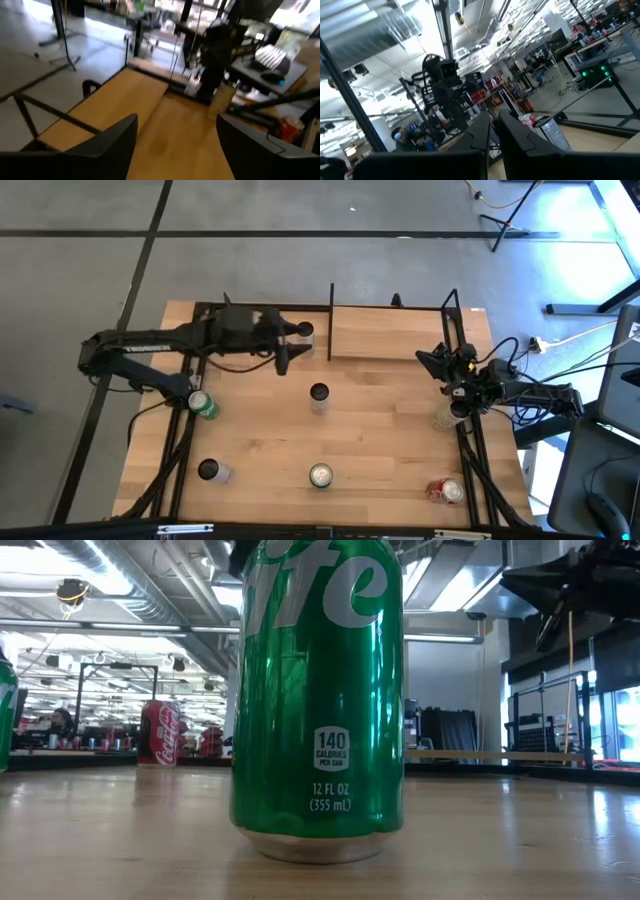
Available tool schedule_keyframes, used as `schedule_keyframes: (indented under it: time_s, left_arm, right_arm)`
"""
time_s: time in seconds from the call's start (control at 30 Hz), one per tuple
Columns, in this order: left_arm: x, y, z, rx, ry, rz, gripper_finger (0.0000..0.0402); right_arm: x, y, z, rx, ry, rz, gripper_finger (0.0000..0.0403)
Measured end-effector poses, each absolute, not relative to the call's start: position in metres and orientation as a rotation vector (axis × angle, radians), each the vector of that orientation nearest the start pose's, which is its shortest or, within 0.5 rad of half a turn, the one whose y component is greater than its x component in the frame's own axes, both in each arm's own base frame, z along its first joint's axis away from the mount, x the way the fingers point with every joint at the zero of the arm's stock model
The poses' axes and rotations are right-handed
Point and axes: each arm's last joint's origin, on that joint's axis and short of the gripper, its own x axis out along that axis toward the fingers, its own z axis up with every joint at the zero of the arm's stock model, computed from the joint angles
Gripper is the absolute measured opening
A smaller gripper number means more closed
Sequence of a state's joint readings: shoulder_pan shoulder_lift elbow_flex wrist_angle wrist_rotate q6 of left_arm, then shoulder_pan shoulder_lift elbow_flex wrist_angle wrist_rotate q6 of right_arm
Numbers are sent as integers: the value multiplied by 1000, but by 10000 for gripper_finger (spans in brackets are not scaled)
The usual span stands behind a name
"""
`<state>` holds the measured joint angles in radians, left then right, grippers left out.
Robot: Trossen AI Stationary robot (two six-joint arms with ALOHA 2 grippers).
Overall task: Place canned beverage on shelf
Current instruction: Put the top white-pink soda can on the shelf
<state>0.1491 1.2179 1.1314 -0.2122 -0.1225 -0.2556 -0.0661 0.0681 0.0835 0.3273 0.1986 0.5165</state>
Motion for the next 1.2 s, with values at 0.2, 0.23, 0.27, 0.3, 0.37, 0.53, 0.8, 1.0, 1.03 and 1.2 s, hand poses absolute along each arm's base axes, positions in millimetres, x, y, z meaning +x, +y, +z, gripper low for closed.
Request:
schedule_keyframes:
  time_s: [0.2,0.23,0.27,0.3,0.37,0.53,0.8,1.0,1.03,1.2]
  left_arm:
    - [299,39,365,-273,409,214,288]
    - [304,37,367,-263,407,217,287]
    - [308,35,367,-245,406,221,286]
    - [312,32,366,-223,404,229,285]
    - [318,26,362,-188,413,246,285]
    - [330,12,340,-142,531,229,284]
    - [347,0,292,-209,788,180,284]
    - [355,-1,276,-216,843,159,284]
    - [355,-1,276,-216,849,161,284]
    - [354,-1,275,-215,860,162,284]
  right_arm:
    - [91,-10,219,522,-348,-132,28]
    - [91,-10,219,521,-338,-126,28]
    - [91,-10,217,520,-326,-126,28]
    - [92,-10,216,520,-315,-129,28]
    - [92,-10,214,520,-293,-135,28]
    - [93,-10,209,518,-242,-149,28]
    - [93,-10,209,498,-237,-152,28]
    - [93,-10,209,467,-229,-157,28]
    - [93,-10,208,467,-228,-157,28]
    - [94,-10,207,466,-217,-159,28]
